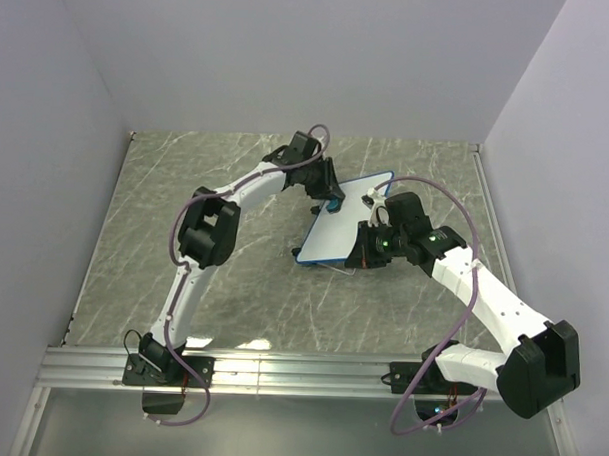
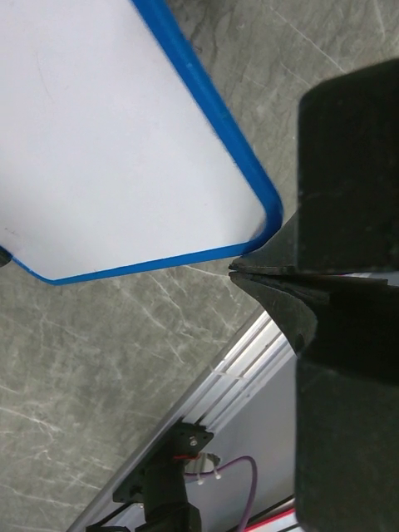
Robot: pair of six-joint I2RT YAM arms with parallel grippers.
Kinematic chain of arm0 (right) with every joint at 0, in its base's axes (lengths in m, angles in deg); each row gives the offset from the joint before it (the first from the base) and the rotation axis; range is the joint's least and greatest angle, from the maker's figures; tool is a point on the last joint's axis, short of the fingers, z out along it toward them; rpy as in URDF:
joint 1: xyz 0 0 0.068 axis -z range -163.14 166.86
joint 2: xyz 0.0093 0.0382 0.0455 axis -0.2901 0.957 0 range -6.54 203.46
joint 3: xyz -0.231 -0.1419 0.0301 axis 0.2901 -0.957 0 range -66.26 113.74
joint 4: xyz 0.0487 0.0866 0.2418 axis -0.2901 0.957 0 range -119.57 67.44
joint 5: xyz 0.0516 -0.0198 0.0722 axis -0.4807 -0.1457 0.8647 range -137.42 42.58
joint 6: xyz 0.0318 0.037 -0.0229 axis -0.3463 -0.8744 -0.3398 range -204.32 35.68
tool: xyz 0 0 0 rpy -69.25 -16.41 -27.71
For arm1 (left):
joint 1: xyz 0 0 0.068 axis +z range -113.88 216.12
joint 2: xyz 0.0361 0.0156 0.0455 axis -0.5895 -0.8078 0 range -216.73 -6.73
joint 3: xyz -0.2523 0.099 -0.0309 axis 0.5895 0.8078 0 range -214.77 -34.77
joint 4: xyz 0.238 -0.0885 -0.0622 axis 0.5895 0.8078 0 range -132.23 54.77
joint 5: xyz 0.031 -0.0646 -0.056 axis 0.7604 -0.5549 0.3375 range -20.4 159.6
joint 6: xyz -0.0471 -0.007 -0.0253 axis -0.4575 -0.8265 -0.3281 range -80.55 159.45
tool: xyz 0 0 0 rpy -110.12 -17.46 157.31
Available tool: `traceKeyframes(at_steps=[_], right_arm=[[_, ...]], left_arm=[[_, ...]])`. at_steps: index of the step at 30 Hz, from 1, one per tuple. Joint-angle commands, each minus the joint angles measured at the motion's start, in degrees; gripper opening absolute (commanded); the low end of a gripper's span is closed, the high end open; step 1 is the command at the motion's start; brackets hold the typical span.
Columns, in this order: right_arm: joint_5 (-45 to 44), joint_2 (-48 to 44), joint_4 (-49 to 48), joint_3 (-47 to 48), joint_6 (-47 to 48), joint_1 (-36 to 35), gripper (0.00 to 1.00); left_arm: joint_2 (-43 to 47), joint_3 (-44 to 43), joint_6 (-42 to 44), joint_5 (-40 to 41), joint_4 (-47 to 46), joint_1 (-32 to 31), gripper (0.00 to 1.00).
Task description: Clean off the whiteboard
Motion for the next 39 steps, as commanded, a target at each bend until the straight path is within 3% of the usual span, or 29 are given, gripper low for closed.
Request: traceKeyframes(at_steps=[1, 5, 9, 16, 29, 39], right_arm=[[-0.55, 0.11, -1.33, 0.80, 0.95, -0.46, 0.00], [-0.55, -0.07, -1.50, 0.53, 0.77, -0.37, 0.00], [-0.64, -0.16, -1.50, 0.36, 0.77, -0.46, 0.00], [-0.46, -1.82, -1.76, -1.39, 0.16, -0.46, 0.00], [0.24, -7.89, -3.79, -6.94, -2.83, -0.55, 0.00], [0.15, -9.56, -3.70, -6.76, -3.97, -1.08, 0.00]], left_arm=[[0.02, 7.16, 3.89, 3.08, 3.96, 0.98, 0.00], [2.13, 17.43, 4.33, 4.32, 1.86, 2.13, 0.00], [3.45, 21.85, 3.89, 4.49, 0.01, 2.92, 0.00], [9.33, 23.18, 2.13, 6.16, -0.79, 3.10, 0.00], [21.11, 17.37, -1.73, 7.39, 1.41, 4.94, 0.00], [31.40, 24.04, -2.62, 15.03, 2.82, 5.55, 0.00]])
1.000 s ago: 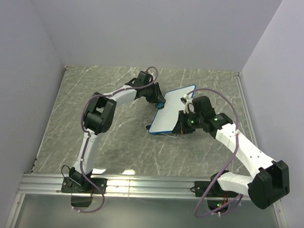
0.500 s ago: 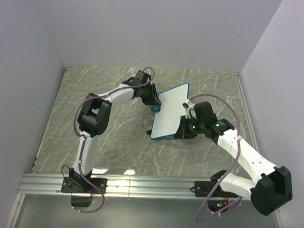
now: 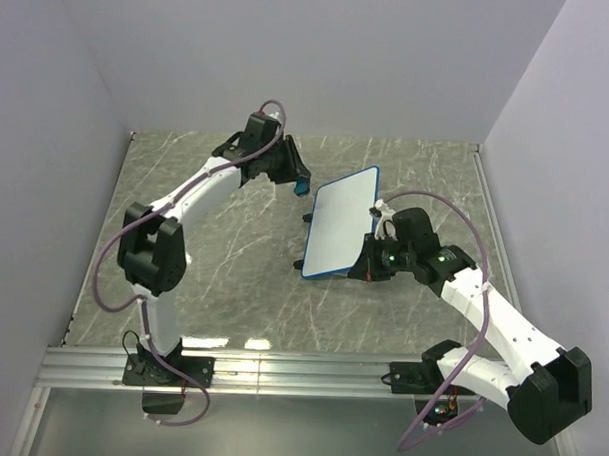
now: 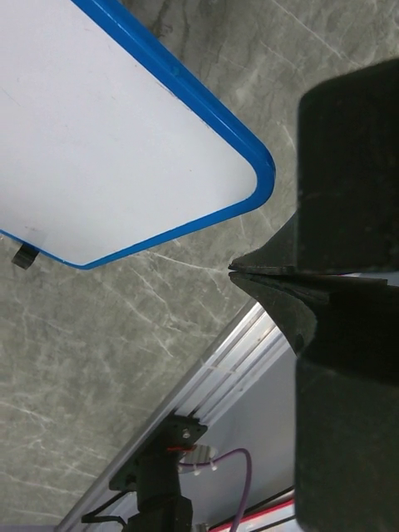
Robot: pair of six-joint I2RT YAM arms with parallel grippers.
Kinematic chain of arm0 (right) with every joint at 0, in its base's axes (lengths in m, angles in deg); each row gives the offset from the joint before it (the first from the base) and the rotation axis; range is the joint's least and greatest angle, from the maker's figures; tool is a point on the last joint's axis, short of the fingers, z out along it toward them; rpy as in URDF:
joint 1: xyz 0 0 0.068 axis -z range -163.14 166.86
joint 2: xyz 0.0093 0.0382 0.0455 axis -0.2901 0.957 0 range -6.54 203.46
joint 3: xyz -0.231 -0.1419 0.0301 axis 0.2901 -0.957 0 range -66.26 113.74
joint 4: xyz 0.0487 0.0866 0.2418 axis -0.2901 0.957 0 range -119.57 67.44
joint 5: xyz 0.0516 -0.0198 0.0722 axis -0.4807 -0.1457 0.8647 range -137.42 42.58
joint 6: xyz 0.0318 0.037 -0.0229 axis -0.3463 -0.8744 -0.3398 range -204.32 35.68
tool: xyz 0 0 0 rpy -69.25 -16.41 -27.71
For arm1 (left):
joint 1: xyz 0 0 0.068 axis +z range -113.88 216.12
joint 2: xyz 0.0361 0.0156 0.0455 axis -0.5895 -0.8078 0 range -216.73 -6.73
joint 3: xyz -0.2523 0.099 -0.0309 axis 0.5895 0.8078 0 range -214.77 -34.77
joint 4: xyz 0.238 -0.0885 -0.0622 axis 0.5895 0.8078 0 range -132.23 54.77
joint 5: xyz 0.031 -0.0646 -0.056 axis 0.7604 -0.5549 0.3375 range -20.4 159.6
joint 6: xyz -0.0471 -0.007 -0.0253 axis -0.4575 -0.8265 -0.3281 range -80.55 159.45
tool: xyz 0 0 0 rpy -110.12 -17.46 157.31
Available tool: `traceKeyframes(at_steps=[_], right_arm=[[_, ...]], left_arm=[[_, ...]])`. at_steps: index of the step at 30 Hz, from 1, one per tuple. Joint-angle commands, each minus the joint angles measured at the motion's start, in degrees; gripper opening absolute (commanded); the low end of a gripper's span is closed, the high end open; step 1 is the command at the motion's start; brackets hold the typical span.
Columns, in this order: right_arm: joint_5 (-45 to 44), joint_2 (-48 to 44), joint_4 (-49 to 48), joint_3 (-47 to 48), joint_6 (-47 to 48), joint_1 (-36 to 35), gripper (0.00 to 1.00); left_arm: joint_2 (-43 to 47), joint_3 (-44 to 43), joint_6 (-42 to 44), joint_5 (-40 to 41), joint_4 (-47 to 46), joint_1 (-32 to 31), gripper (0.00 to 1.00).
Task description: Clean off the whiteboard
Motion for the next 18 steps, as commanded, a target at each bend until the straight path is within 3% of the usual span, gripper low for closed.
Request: traceKeyframes(at_steps=[1, 2, 5, 7, 8, 12, 15, 16, 18], right_arm=[[-0.31, -1.41, -1.19, 1.02, -0.65, -0.59, 0.00], [-0.66, -1.41, -0.84, 1.37, -0.65, -0.60, 0.00], [-1.63, -2.63, 0.66, 2.25, -0.56, -0.60, 0.39], [-2.42, -3.60, 1.01, 2.60, -0.74, -0.60, 0.52], [-2.85, -4.13, 1.19, 2.78, -0.91, -0.68, 0.64], [-4.17, -6.76, 2.94, 3.39, -1.18, -0.60, 0.75], [-5.93, -9.48, 4.52, 4.01, -1.35, -0.60, 0.76], [-6.37, -10.19, 4.96, 4.53, -1.62, -0.51, 0.76], [-7.69, -12.39, 6.28, 5.15, -2.06, -0.60, 0.77]], left_arm=[[5.74, 4.33, -0.65, 4.50, 1.55, 0.35, 0.00], [6.45, 5.48, -0.65, 5.81, 1.72, 0.53, 0.00], [9.61, 10.66, -0.74, 8.36, 1.64, 1.32, 0.00], [12.16, 14.43, -0.74, 10.73, 1.90, 1.50, 0.00], [12.78, 15.50, -0.47, 13.70, 2.95, 1.50, 0.00], [15.50, 20.34, -0.38, 22.14, 6.72, 1.50, 0.02], [16.65, 23.94, -0.30, 25.85, 8.58, 1.58, 0.14], [17.17, 25.95, -0.21, 26.39, 8.76, 1.50, 0.29], [18.05, 27.89, -0.47, 27.53, 8.93, 1.50, 0.44]])
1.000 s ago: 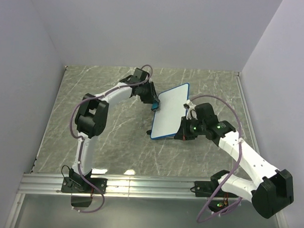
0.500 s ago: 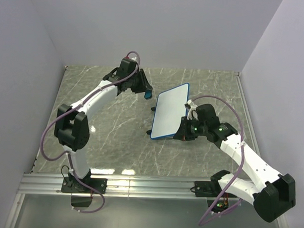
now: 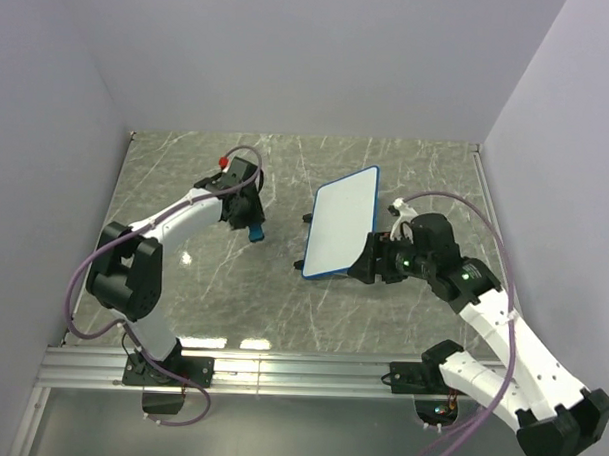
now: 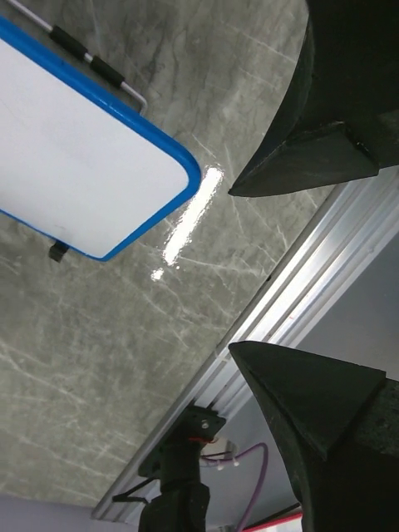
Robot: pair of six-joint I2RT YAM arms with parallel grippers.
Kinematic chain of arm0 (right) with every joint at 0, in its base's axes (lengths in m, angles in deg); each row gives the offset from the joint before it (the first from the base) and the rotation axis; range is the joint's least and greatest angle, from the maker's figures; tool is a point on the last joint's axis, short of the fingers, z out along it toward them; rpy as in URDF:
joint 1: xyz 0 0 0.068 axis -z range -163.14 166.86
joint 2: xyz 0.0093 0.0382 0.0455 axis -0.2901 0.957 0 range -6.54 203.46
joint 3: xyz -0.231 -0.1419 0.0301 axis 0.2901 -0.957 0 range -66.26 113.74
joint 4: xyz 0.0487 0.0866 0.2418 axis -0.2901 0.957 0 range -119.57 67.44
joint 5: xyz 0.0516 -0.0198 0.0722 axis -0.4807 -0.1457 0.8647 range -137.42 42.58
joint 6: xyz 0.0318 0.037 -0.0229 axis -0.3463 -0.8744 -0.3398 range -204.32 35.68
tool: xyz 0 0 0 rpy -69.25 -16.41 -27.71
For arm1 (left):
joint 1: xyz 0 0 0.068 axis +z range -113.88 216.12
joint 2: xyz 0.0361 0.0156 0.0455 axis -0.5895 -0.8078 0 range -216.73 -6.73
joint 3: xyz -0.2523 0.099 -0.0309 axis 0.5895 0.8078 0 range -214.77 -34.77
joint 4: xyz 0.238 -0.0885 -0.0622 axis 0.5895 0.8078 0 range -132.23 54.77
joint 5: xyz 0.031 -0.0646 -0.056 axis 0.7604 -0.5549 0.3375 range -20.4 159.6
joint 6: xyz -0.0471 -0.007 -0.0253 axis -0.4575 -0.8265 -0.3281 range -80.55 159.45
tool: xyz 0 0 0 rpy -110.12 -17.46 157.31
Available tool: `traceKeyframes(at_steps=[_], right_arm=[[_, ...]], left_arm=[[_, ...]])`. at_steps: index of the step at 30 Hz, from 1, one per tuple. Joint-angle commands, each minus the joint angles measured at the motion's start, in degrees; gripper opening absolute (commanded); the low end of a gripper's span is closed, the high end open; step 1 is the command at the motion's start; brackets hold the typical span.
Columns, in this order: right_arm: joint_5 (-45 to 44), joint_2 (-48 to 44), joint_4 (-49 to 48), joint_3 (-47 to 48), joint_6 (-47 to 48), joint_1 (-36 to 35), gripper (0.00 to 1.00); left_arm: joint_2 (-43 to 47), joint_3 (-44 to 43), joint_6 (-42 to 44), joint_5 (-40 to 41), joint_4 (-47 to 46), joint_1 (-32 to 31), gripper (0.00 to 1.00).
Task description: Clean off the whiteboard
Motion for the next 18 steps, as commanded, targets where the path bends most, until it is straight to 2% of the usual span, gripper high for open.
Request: traceKeyframes(at_steps=[1, 7, 10, 13, 18], right_arm=[[-3.45, -3.85, 2.33, 4.01, -0.75, -0.27, 0.77], [-6.88, -9.12, 4.97, 5.86, -3.03, -0.27, 0.78], [-6.88, -10.79, 5.23, 5.25, -3.91, -0.27, 0.78], [-7.06, -12.73, 5.32, 4.11, -4.52, -0.18, 0.78], [-6.97, -16.24, 5.76, 3.76, -5.49, -0.27, 0.78]], left_arm=[[4.09, 4.16, -0.45, 5.98, 1.66, 0.01, 0.59], [5.58, 8.65, -1.77, 6.77, 1.74, -0.16, 0.87], [6.55, 8.57, -2.03, 7.21, 2.71, -0.78, 0.95], [7.52, 7.26, -2.38, 8.27, 4.55, -1.57, 0.99], [11.19, 3.31, -3.44, 9.06, 8.50, -3.15, 0.99]])
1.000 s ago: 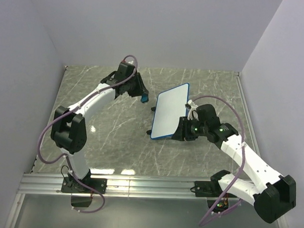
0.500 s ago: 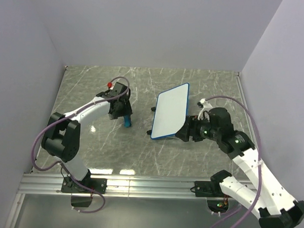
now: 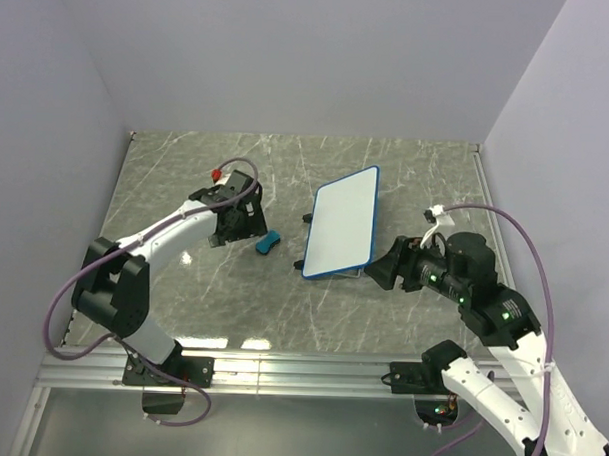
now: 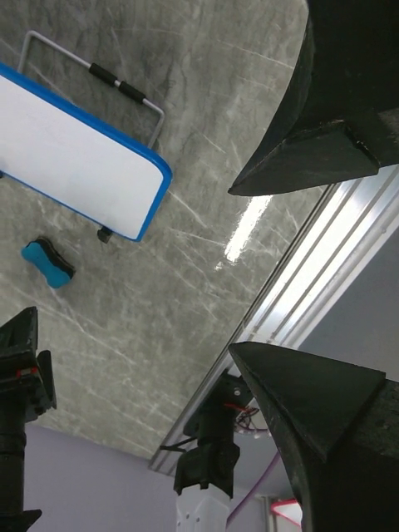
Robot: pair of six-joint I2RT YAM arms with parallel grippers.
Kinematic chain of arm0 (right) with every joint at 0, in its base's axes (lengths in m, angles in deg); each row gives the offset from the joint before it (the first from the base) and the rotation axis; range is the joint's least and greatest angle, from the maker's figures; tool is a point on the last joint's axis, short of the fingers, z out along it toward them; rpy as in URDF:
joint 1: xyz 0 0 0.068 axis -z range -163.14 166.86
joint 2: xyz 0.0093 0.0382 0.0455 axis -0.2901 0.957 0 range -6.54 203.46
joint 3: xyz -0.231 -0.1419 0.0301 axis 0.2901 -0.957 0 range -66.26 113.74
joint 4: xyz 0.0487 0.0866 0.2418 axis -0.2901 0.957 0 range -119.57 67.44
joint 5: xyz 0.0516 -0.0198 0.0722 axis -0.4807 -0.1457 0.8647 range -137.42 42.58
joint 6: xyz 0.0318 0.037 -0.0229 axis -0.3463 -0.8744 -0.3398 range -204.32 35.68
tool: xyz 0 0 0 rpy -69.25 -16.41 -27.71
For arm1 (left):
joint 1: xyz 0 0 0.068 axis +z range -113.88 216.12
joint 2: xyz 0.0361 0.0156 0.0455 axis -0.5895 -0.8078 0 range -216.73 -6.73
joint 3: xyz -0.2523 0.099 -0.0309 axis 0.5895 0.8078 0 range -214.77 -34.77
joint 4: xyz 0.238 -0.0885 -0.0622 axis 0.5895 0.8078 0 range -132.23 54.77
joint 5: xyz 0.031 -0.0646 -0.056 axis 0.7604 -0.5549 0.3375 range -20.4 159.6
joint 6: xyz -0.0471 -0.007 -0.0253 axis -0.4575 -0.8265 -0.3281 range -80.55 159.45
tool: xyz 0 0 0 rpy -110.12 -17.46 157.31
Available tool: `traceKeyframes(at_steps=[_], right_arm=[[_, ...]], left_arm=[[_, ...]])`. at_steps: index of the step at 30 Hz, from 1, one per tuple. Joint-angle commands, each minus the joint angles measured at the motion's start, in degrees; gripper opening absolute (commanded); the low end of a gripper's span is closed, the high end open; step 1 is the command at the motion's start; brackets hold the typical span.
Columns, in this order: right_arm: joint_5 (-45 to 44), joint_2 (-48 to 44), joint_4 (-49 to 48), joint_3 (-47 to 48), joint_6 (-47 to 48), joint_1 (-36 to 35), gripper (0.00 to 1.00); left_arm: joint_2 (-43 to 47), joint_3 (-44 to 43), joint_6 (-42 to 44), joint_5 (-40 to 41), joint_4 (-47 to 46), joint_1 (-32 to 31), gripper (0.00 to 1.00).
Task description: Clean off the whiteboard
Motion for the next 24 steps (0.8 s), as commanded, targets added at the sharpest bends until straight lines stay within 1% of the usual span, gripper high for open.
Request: traceKeyframes(at_steps=[1, 5, 9, 15, 20, 24], right_arm=[[-0.63, -2.34, -0.12, 0.28, -1.32, -0.27, 0.78], [0.25, -3.67, -0.74, 0.28, -2.90, -0.18, 0.77], [0.86, -5.42, -1.26, 0.28, -3.95, -0.18, 0.75], [0.95, -10.34, -2.14, -2.79, -5.98, -0.27, 0.76], [1.39, -12.45, -1.18, -4.55, -5.98, -0.18, 0.75], [1.04, -13.51, 0.23, -4.73, -5.71, -0.27, 0.75]], left_arm=[[5.57, -4.72, -1.54, 1.35, 2.83, -1.01, 0.99], [11.10, -7.53, -2.06, -0.24, 3.97, -1.19, 0.99], [15.41, -13.84, -2.42, 2.30, 9.05, -1.19, 1.00], [17.17, -24.39, -1.98, 6.44, 17.76, -1.19, 0.99], [19.81, -28.71, -1.10, 7.23, 21.46, -1.19, 0.99], [21.39, -30.56, 1.09, 7.14, 21.29, -1.19, 0.99]])
